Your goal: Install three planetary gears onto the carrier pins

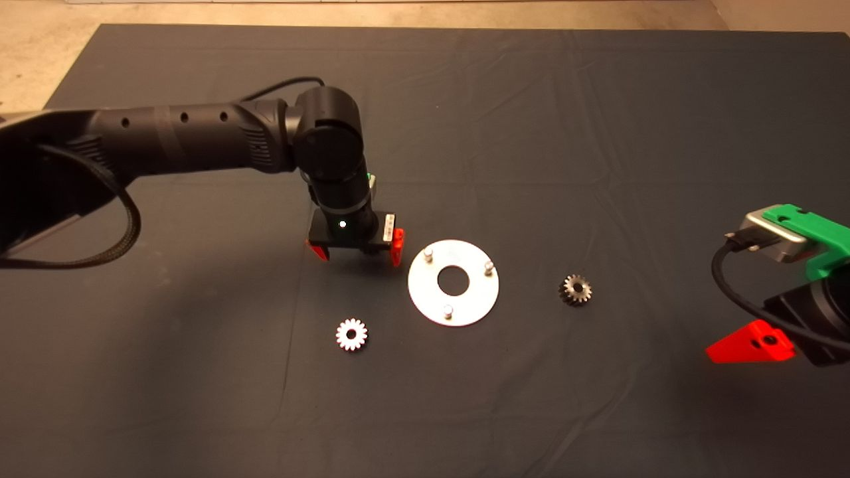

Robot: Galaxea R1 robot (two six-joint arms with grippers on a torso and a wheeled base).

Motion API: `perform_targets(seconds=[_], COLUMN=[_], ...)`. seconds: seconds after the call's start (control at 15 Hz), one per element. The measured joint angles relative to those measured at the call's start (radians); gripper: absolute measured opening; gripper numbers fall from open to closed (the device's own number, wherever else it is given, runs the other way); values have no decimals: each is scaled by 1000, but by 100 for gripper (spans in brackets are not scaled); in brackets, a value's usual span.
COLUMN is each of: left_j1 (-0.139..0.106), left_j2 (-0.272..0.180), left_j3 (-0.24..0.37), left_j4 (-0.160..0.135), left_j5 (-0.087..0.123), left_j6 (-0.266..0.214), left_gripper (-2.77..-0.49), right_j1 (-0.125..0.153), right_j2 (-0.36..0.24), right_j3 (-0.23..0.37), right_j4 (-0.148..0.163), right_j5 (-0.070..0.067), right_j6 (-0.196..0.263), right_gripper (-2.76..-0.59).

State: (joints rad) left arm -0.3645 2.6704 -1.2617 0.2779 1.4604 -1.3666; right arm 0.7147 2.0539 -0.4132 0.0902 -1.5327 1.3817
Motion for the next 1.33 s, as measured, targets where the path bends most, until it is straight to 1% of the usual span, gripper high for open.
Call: perform_targets(seconds=[0.13, 0.27, 0.4, 0.53, 0.67, 0.87, 1.0, 1.07, 1.2, 1.33], left_j1=[0, 0, 0, 1, 1, 1, 1, 1, 1, 1], left_j2=[0, 0, 0, 0, 0, 3, 14, 17, 22, 22], left_j3=[-2, -2, -2, -9, -36, -60, -96, -100, -100, -100], left_j4=[2, 19, 26, 26, 27, 31, 33, 35, 35, 35], left_j5=[-2, -3, -11, -23, -32, -33, -33, -33, -40, -41], left_j6=[3, 15, 18, 29, 53, 79, 101, 101, 102, 106], left_gripper=[-49, -49, -49, -49, -49, -49, -50, -57, -60, -73], right_j1=[0, 0, 0, 0, 0, 0, 0, -1, -1, -1], right_j2=[0, 0, 2, 2, 2, 2, 2, 2, 2, 2], right_j3=[0, 0, 0, 0, 0, 0, 0, 0, 0, 0], right_j4=[0, 0, 0, 0, 0, 0, 0, 0, 0, 0], right_j5=[0, 0, 0, 0, 0, 0, 1, 0, 0, 0], right_j6=[0, 0, 0, 0, 0, 0, 0, 0, 0, 0], right_gripper=[-61, -61, -61, -61, -61, -61, -61, -61, -61, -61])
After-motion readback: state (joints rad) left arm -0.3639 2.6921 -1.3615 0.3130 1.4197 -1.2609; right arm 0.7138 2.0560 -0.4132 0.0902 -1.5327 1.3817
